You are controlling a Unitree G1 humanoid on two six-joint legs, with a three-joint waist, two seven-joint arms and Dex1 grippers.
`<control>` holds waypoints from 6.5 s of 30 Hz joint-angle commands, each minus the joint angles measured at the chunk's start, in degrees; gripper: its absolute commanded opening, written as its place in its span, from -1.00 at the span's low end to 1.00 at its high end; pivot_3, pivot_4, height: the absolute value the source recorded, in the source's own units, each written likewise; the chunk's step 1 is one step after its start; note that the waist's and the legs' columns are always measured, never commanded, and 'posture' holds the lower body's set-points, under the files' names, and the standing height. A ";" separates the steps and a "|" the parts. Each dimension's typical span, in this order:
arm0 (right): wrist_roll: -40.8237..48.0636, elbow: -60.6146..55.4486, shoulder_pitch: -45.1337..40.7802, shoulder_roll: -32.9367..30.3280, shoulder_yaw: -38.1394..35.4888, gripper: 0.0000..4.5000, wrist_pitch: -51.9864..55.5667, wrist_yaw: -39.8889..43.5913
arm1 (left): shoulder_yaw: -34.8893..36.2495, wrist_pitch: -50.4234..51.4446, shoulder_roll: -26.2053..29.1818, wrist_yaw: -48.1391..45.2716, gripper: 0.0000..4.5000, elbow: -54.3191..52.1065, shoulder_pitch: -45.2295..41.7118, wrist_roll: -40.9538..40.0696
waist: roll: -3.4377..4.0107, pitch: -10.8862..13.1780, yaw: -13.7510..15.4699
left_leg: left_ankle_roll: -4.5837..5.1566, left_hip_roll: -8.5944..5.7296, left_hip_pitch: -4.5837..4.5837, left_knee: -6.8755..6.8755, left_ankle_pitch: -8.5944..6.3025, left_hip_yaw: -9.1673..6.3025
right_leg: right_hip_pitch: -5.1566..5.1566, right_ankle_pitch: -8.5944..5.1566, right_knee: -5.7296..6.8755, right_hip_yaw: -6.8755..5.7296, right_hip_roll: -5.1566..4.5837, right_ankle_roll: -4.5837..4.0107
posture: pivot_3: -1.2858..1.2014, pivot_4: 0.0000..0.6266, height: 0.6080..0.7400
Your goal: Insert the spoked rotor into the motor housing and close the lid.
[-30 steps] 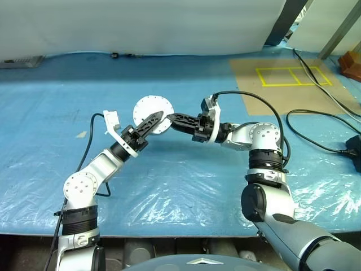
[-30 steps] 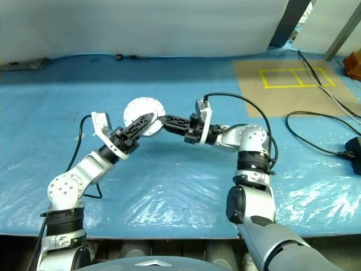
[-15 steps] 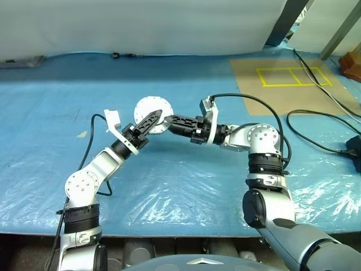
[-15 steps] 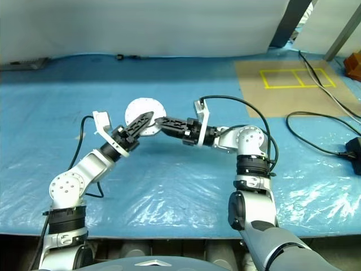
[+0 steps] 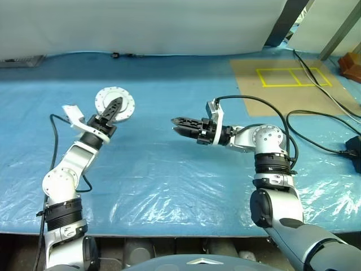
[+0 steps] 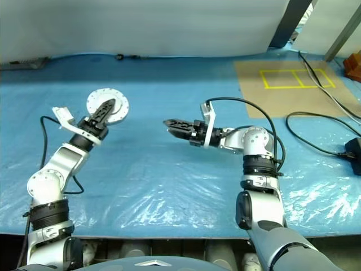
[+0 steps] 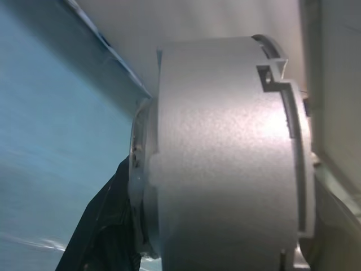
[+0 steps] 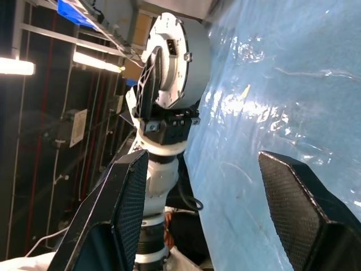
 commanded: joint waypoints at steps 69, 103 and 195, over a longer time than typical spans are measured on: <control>-32.52 -16.66 16.16 -4.77 17.17 0.45 -56.07 -6.43 | -27.81 -8.99 9.85 -24.74 0.99 -12.76 2.18 39.18 | -0.73 0.19 -1.36 | -0.18 0.00 0.06 0.41 -0.11 -0.19 | 0.07 -0.02 0.46 -0.12 -0.12 -0.04 | 0.03 -0.52 1.00; -35.33 -10.35 12.46 -0.54 19.22 0.45 -59.36 -6.30 | -24.63 -7.24 9.04 -21.57 0.99 -16.69 4.32 40.01 | -0.55 0.30 -1.52 | -0.19 -0.02 0.06 0.33 -0.11 -0.16 | 0.04 -0.01 0.43 -0.05 -0.10 -0.03 | 0.03 -0.52 1.00; -36.71 -6.75 11.38 1.83 18.22 0.45 -63.47 -7.46 | -21.53 -5.71 10.86 -23.76 0.99 -14.79 1.55 39.74 | -0.49 0.35 -1.91 | -0.18 -0.03 0.05 0.24 -0.11 -0.15 | 0.03 -0.01 0.36 -0.06 -0.09 -0.02 | 0.03 -0.52 1.00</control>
